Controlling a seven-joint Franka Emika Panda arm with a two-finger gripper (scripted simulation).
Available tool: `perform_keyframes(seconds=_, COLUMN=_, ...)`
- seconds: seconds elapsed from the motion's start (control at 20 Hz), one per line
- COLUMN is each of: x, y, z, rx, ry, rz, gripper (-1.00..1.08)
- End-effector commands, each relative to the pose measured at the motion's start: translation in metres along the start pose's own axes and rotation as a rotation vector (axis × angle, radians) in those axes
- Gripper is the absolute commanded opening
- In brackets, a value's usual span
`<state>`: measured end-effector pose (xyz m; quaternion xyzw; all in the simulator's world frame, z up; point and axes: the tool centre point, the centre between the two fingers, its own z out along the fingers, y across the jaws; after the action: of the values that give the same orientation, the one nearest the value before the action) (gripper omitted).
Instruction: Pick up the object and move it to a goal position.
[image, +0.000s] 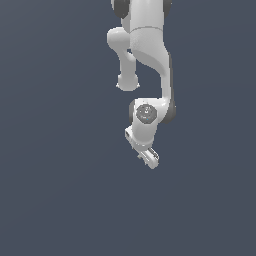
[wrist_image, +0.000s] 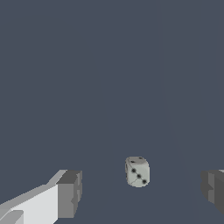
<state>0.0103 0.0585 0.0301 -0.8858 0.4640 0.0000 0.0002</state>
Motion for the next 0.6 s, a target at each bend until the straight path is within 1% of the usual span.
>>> perform_keyframes(seconds=0.0, x=-0.0003, y=0.0004, z=0.0118, rx=0.000, ry=0.000, rz=0.001, gripper=1.00)
perform_keyframes(seconds=0.3, x=0.0002, y=-0.0006, z=0.0213, rx=0.000, ry=0.000, rz=0.002, gripper=1.00)
perform_keyframes(seconds=0.35, x=0.0002, y=-0.0006, z=0.0213, rx=0.000, ry=0.000, rz=0.002, gripper=-1.00)
perform_keyframes(seconds=0.55, x=0.0002, y=-0.0006, z=0.0213, rx=0.000, ry=0.000, rz=0.002, gripper=-1.00)
